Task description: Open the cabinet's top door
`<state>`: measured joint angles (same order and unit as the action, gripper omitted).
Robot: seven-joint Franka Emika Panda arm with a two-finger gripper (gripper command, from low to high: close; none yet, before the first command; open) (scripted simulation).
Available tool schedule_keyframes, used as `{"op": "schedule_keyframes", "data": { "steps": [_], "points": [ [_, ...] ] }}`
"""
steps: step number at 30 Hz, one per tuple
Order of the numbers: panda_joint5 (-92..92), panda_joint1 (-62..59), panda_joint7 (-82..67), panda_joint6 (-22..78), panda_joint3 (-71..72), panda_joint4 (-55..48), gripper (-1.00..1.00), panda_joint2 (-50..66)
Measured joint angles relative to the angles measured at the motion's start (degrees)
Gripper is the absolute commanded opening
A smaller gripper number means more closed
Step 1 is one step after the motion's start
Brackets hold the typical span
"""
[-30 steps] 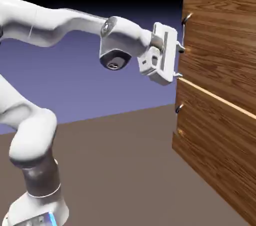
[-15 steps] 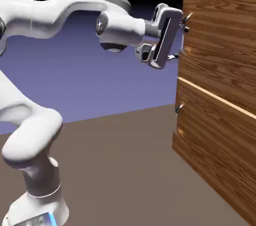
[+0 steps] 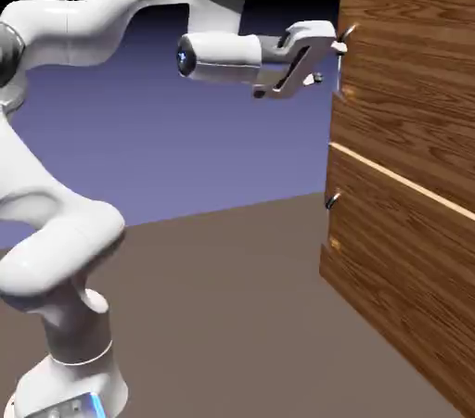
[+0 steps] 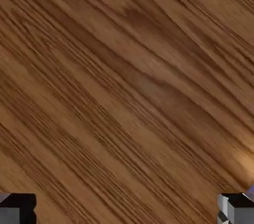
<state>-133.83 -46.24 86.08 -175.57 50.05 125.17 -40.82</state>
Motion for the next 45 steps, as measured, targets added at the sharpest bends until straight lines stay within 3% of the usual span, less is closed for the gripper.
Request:
{"op": "schedule_keyframes", "data": {
  "steps": [12,19,20,22,38,45],
  "points": [
    [-29.9,-10.5,9.7,-0.3,11.2,-8.0,0.0,-1.8],
    [-32.1,-21.4,9.8,0.0,19.5,-15.4,0.0,1.0],
    [-32.2,-23.3,9.7,0.1,21.0,-16.7,-1.0,1.5],
    [-32.2,-23.3,9.7,0.1,21.0,-16.7,-1.0,1.5],
    [-32.0,9.9,-4.9,4.8,-5.3,-2.7,-1.0,8.2],
    [-26.0,24.4,-3.8,6.1,-17.7,3.3,-1.0,6.8]
  ]
}}
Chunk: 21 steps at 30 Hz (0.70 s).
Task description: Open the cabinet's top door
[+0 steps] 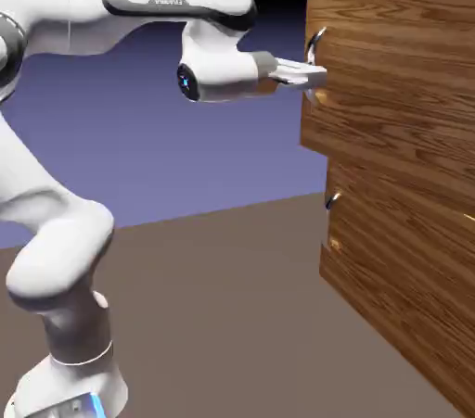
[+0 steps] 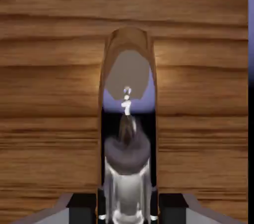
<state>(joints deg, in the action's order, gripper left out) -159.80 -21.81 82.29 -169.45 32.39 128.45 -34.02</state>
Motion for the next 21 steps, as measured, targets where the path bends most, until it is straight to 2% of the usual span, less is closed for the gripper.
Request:
{"op": "schedule_keyframes", "data": {
  "steps": [12,21],
  "points": [
    [23.5,24.9,13.4,1.9,-21.6,14.3,-1.0,-11.3],
    [45.8,41.4,25.7,-1.3,-35.6,23.4,-1.0,-23.7]
  ]
}}
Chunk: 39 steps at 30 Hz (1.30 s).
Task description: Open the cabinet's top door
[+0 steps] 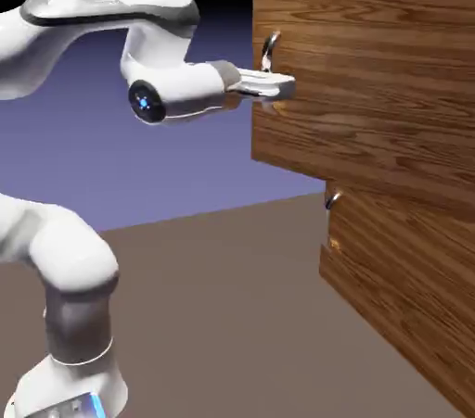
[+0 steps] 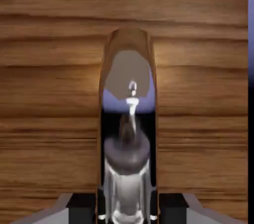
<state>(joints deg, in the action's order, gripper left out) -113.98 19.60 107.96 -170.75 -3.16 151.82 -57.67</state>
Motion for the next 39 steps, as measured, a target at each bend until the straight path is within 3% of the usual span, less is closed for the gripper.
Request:
{"op": "schedule_keyframes", "data": {
  "steps": [10,22,31,39],
  "points": [
    [24.9,2.3,19.9,2.9,-5.2,8.0,-1.0,-10.8],
    [52.9,-12.2,36.9,29.8,-17.8,13.2,-1.0,-24.6],
    [68.7,-17.0,39.7,52.2,-34.7,7.0,-1.0,-26.7],
    [79.9,-11.5,40.7,72.0,-49.2,-7.1,-1.0,-24.2]
  ]
}}
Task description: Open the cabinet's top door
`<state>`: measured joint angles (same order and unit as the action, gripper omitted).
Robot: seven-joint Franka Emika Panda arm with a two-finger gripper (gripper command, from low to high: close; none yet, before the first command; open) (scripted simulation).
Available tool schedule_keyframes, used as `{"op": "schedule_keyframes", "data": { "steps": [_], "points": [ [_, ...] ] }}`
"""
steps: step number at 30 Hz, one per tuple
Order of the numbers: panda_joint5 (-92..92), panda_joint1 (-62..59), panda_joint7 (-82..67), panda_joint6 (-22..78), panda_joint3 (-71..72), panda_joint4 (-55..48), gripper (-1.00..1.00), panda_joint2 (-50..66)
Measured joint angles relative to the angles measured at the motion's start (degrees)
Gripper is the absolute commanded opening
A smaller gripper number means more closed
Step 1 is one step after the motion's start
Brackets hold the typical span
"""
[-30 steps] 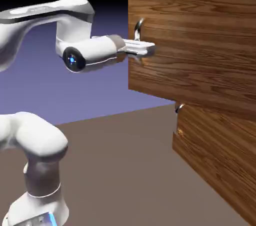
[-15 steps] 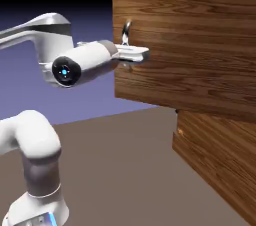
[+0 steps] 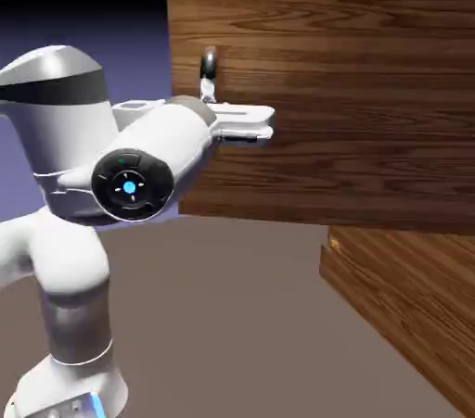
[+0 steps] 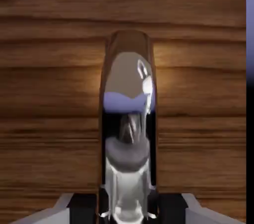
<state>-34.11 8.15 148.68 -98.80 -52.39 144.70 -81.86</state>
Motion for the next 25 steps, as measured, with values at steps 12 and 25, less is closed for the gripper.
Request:
{"op": "schedule_keyframes", "data": {
  "steps": [12,25],
  "points": [
    [7.8,17.1,2.9,22.6,-12.3,-24.9,-1.0,2.1],
    [10.0,36.6,8.5,41.9,-18.4,-51.9,-1.0,2.0]
  ]
}}
